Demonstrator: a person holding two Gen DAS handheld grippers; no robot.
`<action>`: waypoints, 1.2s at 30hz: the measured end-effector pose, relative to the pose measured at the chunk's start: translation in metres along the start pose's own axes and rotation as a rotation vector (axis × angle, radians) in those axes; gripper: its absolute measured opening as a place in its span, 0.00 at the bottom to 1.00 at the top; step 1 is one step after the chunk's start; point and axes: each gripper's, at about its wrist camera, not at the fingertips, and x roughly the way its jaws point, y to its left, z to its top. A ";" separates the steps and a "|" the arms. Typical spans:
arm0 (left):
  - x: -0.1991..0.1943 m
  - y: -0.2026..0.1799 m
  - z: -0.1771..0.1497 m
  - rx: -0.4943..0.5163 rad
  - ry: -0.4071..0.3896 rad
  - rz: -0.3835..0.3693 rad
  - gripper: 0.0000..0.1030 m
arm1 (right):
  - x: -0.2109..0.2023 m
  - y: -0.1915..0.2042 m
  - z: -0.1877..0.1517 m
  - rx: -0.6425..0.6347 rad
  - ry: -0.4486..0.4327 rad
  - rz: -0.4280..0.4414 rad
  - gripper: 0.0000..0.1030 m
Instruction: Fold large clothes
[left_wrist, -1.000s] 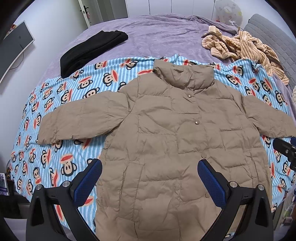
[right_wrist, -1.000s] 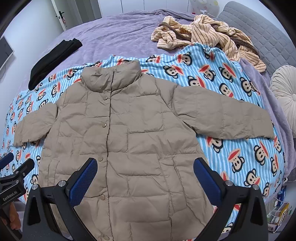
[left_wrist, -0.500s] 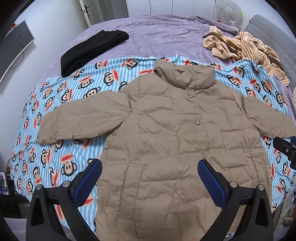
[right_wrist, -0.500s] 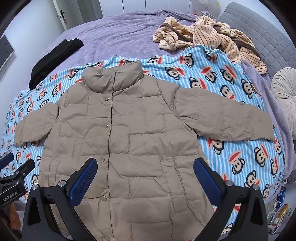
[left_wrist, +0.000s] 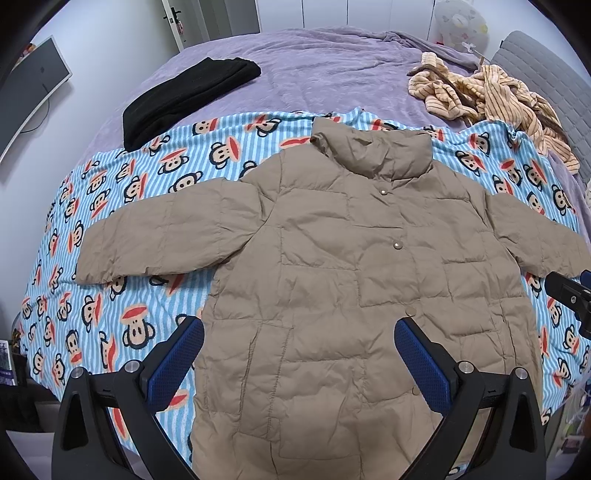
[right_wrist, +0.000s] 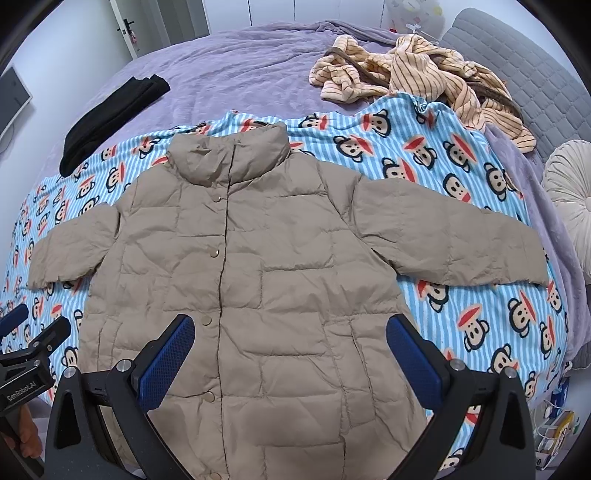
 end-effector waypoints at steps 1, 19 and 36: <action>0.000 0.000 0.000 0.000 -0.001 0.001 1.00 | -0.001 0.001 0.001 -0.002 0.000 0.000 1.00; 0.000 0.000 0.000 0.001 0.000 -0.001 1.00 | -0.001 0.005 0.002 -0.002 -0.003 -0.002 1.00; 0.000 0.004 -0.001 -0.001 0.003 -0.004 1.00 | 0.000 0.006 0.003 -0.004 -0.004 -0.003 1.00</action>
